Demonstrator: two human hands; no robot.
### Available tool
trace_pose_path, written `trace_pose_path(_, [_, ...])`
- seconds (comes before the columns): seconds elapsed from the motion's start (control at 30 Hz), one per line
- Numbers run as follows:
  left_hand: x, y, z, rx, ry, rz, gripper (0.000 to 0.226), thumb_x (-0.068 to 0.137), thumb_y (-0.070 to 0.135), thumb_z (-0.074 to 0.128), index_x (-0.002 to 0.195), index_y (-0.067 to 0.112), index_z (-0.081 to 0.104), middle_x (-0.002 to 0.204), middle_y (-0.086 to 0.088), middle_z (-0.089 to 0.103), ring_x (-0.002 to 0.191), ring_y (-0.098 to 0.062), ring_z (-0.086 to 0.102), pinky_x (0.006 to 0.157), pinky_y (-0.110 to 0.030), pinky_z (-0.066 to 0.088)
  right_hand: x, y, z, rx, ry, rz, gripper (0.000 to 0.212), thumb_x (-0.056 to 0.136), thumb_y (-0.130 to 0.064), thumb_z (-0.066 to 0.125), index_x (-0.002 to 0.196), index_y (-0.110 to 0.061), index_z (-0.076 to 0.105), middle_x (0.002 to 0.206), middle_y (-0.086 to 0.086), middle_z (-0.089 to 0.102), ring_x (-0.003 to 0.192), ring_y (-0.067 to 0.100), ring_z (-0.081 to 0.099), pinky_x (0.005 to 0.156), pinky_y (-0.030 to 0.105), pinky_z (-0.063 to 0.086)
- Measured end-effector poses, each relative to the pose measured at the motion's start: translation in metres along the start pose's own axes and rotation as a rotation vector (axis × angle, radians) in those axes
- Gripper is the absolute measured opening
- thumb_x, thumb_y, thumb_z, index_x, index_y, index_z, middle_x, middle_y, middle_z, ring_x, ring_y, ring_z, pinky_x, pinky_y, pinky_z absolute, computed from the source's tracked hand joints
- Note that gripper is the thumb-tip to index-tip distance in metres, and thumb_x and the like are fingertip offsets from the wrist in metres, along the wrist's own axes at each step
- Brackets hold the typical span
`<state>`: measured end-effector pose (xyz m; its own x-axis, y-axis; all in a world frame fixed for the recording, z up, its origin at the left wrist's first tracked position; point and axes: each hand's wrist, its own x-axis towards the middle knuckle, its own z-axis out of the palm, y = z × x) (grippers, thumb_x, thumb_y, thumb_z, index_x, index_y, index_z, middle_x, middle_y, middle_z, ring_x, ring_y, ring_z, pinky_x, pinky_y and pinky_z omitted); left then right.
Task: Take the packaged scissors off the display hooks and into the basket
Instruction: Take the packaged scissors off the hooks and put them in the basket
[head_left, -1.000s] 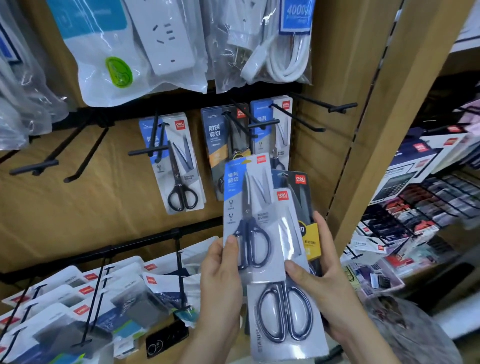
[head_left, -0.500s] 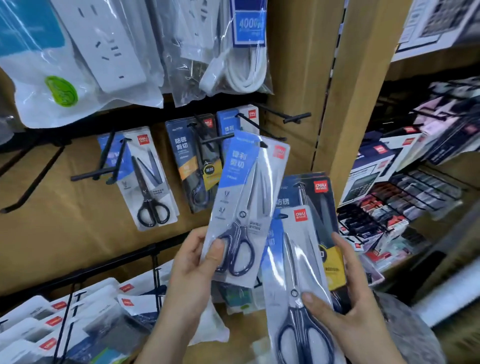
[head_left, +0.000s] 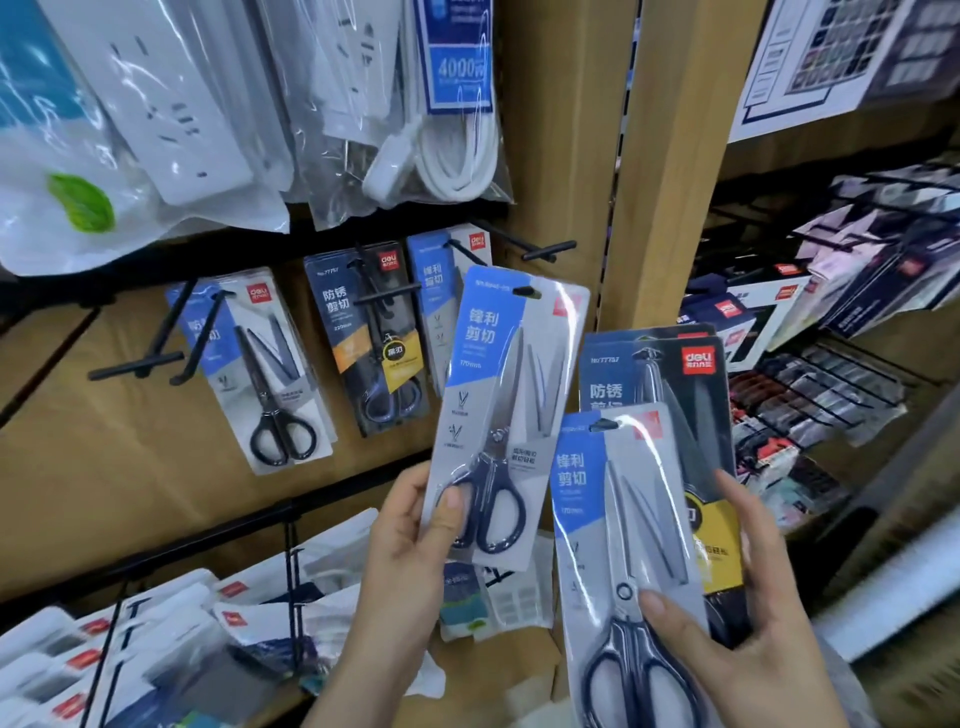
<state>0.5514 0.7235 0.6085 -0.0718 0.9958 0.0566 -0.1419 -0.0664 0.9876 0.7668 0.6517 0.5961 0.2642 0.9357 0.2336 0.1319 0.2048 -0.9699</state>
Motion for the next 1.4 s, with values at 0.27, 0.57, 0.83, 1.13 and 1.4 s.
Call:
trace_pose_path(0.27, [0.007,-0.013,0.018,0.192,0.058,0.107,0.030,0.095,0.031,0.058,0.122,0.041,0.052,0.097,-0.002,0.075,0.090,-0.022,0.073,0.082,-0.055,0.058,0.004,-0.003,-0.012,-0.006,0.024,-0.014,0.097,0.059,-0.016,0.082,0.140,-0.051,0.041,0.129,-0.011,0.065,0.118,0.019,0.063,0.104,0.042,0.042])
trace_pose_path(0.57, [0.027,-0.021,0.023,0.681,0.042,0.247,0.054,0.100,0.032,0.052,0.139,0.063,0.031,0.053,0.002,0.040,0.045,-0.008,0.034,0.049,-0.029,0.030,0.011,-0.007,-0.014,-0.002,-0.014,-0.076,0.096,0.062,-0.016,0.091,0.136,-0.054,0.044,0.127,-0.011,0.065,0.116,0.016,0.063,0.103,0.033,0.045])
trace_pose_path(0.83, [0.125,0.004,0.019,0.871,0.051,0.082,0.070,0.100,0.015,0.048,0.154,0.047,0.016,0.095,0.002,0.059,0.079,-0.027,0.063,0.076,-0.045,0.054,0.015,-0.009,-0.002,-0.068,-0.046,-0.147,0.092,0.055,-0.025,0.083,0.129,-0.063,0.045,0.129,-0.019,0.061,0.120,0.003,0.057,0.099,0.005,0.038])
trace_pose_path(1.13, [0.101,0.015,0.003,0.664,0.000,0.024,0.041,0.101,0.023,0.051,0.137,0.041,0.051,0.127,0.021,0.057,0.099,0.004,0.058,0.083,-0.027,0.047,0.020,-0.003,0.015,0.027,-0.189,-0.053,0.093,0.061,-0.031,0.084,0.135,-0.062,0.038,0.136,-0.014,0.059,0.123,0.007,0.058,0.104,0.023,0.044])
trace_pose_path(1.4, [-0.040,0.005,0.006,0.179,-0.133,-0.111,0.055,0.061,0.024,0.087,0.111,0.022,0.064,0.098,0.005,0.076,0.090,-0.007,0.070,0.074,-0.021,0.056,0.029,0.007,0.043,0.120,-0.255,-0.059,0.106,0.074,-0.027,0.084,0.147,-0.059,0.014,0.153,-0.031,0.033,0.138,-0.004,0.039,0.102,0.009,0.039])
